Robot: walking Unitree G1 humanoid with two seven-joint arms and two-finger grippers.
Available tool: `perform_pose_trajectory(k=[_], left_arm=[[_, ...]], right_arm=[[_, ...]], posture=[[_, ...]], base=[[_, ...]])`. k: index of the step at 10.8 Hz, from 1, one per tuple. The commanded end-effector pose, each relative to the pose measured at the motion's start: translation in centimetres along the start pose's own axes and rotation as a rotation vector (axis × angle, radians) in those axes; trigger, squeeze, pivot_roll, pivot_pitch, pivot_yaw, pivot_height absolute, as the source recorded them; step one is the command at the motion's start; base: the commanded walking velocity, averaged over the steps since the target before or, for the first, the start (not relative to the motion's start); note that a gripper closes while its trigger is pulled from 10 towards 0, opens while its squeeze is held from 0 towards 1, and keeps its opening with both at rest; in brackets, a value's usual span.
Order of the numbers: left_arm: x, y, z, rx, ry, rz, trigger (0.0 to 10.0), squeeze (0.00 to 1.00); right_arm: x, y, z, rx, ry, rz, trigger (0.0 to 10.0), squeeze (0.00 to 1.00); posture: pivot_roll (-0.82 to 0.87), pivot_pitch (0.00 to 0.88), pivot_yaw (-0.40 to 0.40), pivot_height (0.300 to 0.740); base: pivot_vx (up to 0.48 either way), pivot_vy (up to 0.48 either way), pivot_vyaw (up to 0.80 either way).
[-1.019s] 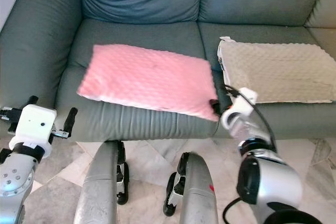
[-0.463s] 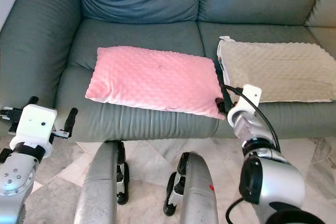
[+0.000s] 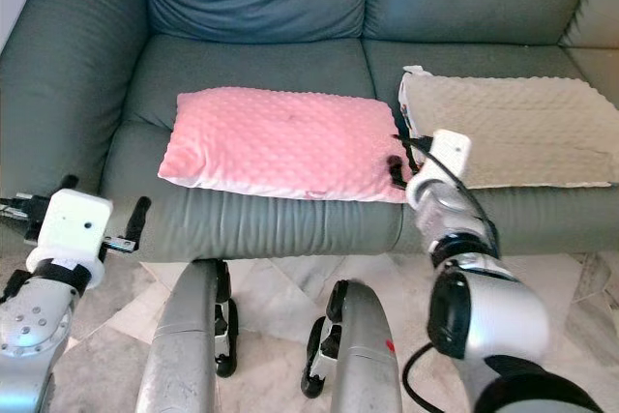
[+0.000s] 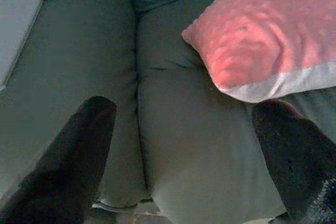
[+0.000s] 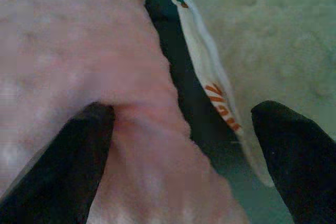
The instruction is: Move the pillow to the sofa
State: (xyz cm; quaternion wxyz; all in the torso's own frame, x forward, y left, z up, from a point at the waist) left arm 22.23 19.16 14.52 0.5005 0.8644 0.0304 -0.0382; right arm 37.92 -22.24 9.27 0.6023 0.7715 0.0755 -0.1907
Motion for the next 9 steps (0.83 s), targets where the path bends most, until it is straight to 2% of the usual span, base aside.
perform_pose_trajectory(k=[1,4,5,7,9], left_arm=[[-0.3,-0.5,0.2,0.005,-0.005,-0.032,10.0,0.00],[0.1,-0.2,0.5,-0.012,0.004,-0.021,10.0,0.00],[0.3,-0.2,0.7,-0.021,0.007,-0.016,10.0,0.00],[0.6,-0.1,1.2,-0.042,-0.003,-0.007,10.0,0.00],[1.0,0.3,1.9,-0.098,-0.019,0.024,10.0,0.00]], right_arm=[[0.0,-0.6,0.0,-0.025,-0.011,-0.015,10.0,0.00],[0.1,0.0,-1.4,-0.056,0.040,0.027,10.0,0.00],[0.0,-0.1,-1.7,-0.033,0.065,0.045,10.0,0.00],[-0.5,-1.7,-1.9,-0.022,0.099,0.071,10.0,0.00],[-3.0,-3.8,-3.4,-0.079,0.203,0.174,10.0,0.00]], posture=[[0.26,0.262,-0.024,0.616],[0.23,0.246,-0.036,0.616],[0.22,0.236,-0.039,0.616],[0.19,0.217,-0.040,0.616],[0.16,0.196,-0.046,0.616]], base=[[0.000,0.000,0.00],[0.000,0.000,0.00],[0.000,0.000,0.00],[0.000,0.000,0.00],[0.000,0.000,0.00]])
Point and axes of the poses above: a point about 5 cm out from each wrist's last joint towards the gripper, its own x axis pointing out of the wrist towards the gripper, its own y axis along the axis of the wrist's last joint, z = x × y, the point moved 1 cm from there along x, pointing out of the wrist towards the gripper, and after that the axes turned 3 degrees about x, right-handed, at the moved point
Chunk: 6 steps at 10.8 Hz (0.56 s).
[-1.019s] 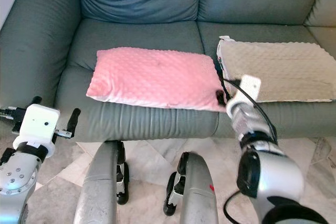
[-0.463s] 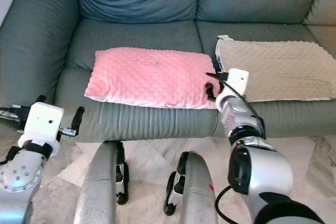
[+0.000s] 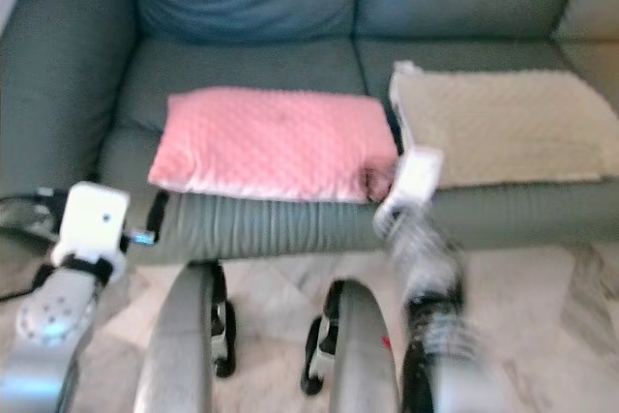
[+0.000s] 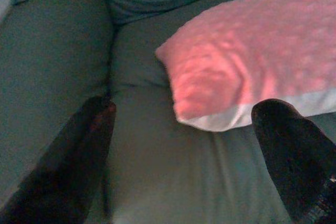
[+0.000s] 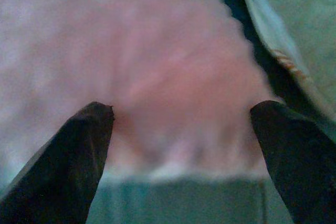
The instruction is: Move the pillow to the sofa
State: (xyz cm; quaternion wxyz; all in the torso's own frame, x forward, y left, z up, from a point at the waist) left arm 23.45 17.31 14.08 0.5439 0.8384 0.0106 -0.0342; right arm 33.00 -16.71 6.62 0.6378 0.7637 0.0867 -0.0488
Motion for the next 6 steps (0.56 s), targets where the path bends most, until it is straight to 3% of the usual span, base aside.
perform_pose_trajectory(k=[1,3,5,6], left_arm=[[-0.1,-0.3,0.5,-0.014,-0.007,-0.005,10.0,0.00],[0.1,-0.4,0.8,-0.024,-0.003,-0.002,10.0,0.00],[0.1,-0.4,0.9,-0.028,-0.010,0.004,10.0,0.00],[0.1,-0.4,0.7,-0.026,-0.009,0.008,10.0,0.00]], right_arm=[[-1.3,1.3,-1.2,-0.072,0.047,0.089,10.0,0.00],[-3.7,3.3,-1.8,-0.181,0.037,0.256,10.0,0.00],[-3.4,5.1,0.2,-0.279,-0.087,0.314,10.0,0.00],[-3.1,5.4,2.2,-0.297,-0.190,0.267,10.0,0.00]], posture=[[0.13,0.174,-0.055,0.616],[0.12,0.164,-0.054,0.616],[0.12,0.161,-0.046,0.616],[0.13,0.162,-0.043,0.616]], base=[[0.000,0.000,0.00],[0.000,0.000,0.00],[0.000,0.000,0.00],[0.000,0.000,0.00]])
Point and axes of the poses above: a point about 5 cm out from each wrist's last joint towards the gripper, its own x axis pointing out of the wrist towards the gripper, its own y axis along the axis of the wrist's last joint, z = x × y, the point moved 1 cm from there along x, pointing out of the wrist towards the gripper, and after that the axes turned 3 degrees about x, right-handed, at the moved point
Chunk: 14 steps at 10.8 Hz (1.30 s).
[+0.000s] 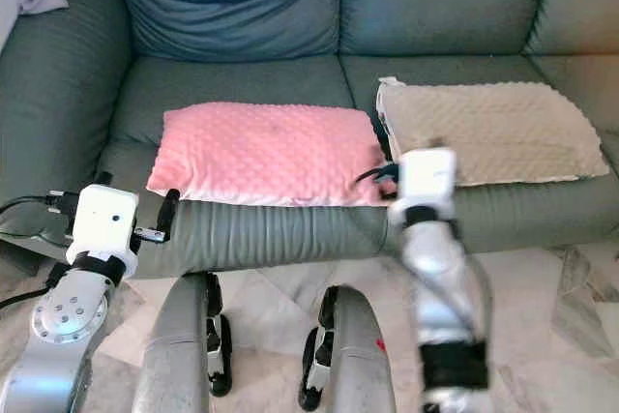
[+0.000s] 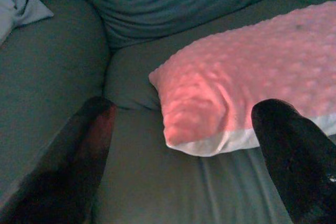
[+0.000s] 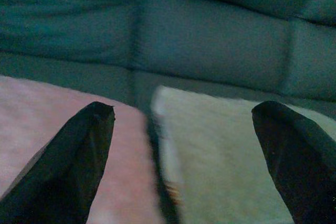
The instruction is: Move the pillow to the sofa
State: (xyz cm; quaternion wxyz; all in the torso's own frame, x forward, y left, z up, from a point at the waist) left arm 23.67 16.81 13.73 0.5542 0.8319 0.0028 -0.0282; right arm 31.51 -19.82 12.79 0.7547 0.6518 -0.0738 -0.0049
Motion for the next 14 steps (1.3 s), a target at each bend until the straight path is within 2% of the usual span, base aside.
perform_pose_trajectory(k=[1,3,5,7,9,10,11,12,14], left_arm=[[-0.3,-0.4,0.0,0.001,-0.010,-0.009,10.0,0.00],[-0.9,-0.3,0.0,-0.001,-0.032,-0.001,10.0,0.00],[-1.8,-0.5,-0.6,0.031,-0.043,-0.024,10.0,0.00],[-2.6,-0.5,-1.2,0.051,-0.056,-0.040,10.0,0.00],[-3.3,-0.4,-1.6,0.066,-0.067,-0.052,10.0,0.00],[-3.6,-0.2,-1.8,0.071,-0.070,-0.055,10.0,0.00],[-3.6,-0.2,-1.8,0.072,-0.074,-0.059,10.0,0.00],[-3.7,-0.1,-1.6,0.071,-0.079,-0.063,10.0,0.00],[-3.7,0.1,-1.4,0.066,-0.081,-0.066,10.0,0.00]], right_arm=[[0.2,-1.4,1.6,-0.007,-0.067,-0.070,10.0,0.00],[1.3,-2.9,3.9,-0.013,-0.148,-0.152,10.0,0.00],[2.8,-3.8,6.8,-0.079,-0.212,-0.221,10.0,0.00],[3.3,-4.9,8.5,-0.100,-0.280,-0.325,10.0,0.00],[3.7,-5.2,8.6,-0.098,-0.299,-0.378,10.0,0.00],[4.0,-5.3,8.5,-0.060,-0.299,-0.409,10.0,0.00],[4.5,-5.0,7.8,-0.013,-0.281,-0.416,10.0,0.00],[5.3,-4.4,6.2,0.014,-0.234,-0.402,10.0,0.00],[6.1,-3.9,3.8,0.026,-0.153,-0.398,10.0,0.00]], posture=[[0.14,0.172,-0.037,0.616],[0.16,0.197,-0.018,0.616],[0.19,0.228,0.003,0.616],[0.22,0.271,0.029,0.616],[0.25,0.297,0.041,0.616],[0.26,0.306,0.044,0.616],[0.26,0.311,0.046,0.616],[0.26,0.314,0.042,0.616],[0.26,0.315,0.033,0.616]], base=[[0.000,0.000,0.00],[0.000,0.000,0.00],[0.000,0.000,0.00],[0.000,0.000,0.00],[0.000,0.000,0.00],[0.000,0.000,0.00],[0.000,0.000,0.00],[0.000,0.000,0.00],[0.000,0.000,0.00]])
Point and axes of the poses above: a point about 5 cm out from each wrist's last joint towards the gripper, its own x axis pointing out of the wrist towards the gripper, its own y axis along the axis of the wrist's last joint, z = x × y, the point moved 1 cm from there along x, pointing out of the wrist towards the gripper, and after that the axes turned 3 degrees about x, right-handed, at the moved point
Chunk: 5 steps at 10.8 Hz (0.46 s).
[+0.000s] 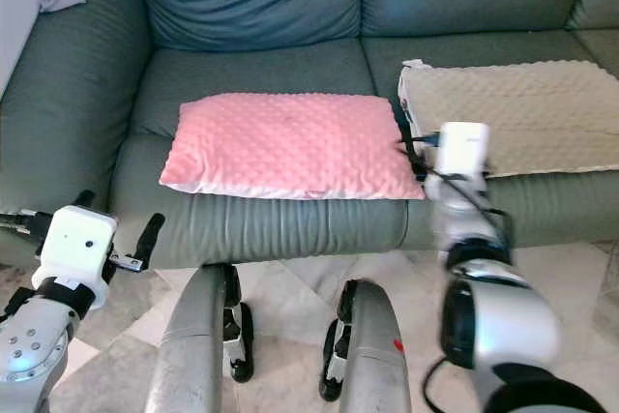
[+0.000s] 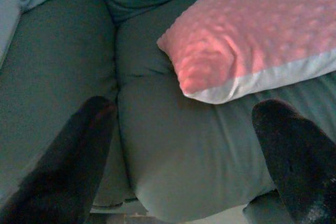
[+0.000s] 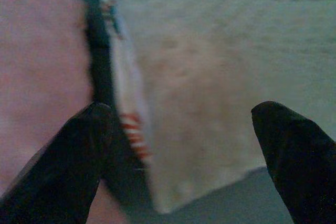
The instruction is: Move the pillow to the sofa
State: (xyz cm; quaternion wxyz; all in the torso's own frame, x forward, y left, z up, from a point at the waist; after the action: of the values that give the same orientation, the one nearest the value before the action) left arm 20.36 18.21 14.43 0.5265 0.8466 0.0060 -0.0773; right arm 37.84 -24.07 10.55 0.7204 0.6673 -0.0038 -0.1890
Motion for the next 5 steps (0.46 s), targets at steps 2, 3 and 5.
perform_pose_trajectory(k=[2,3,5], left_arm=[[-0.5,-0.1,-0.1,0.004,0.004,-0.015,10.0,0.00],[-0.5,-0.1,-0.1,0.004,0.007,-0.019,10.0,0.00],[-0.4,-0.1,0.2,-0.002,0.010,-0.023,10.0,0.00]], right_arm=[[-0.2,-0.7,-2.0,0.020,0.072,-0.049,10.0,0.00],[-0.3,-0.9,-2.7,0.036,0.093,-0.062,10.0,0.00],[-0.7,-2.0,-4.5,0.109,0.173,-0.131,10.0,0.00]], posture=[[0.26,0.317,0.021,0.616],[0.26,0.317,0.018,0.616],[0.26,0.318,0.012,0.616]], base=[[0.000,0.000,0.00],[0.000,0.000,0.00],[0.000,0.000,0.00]])
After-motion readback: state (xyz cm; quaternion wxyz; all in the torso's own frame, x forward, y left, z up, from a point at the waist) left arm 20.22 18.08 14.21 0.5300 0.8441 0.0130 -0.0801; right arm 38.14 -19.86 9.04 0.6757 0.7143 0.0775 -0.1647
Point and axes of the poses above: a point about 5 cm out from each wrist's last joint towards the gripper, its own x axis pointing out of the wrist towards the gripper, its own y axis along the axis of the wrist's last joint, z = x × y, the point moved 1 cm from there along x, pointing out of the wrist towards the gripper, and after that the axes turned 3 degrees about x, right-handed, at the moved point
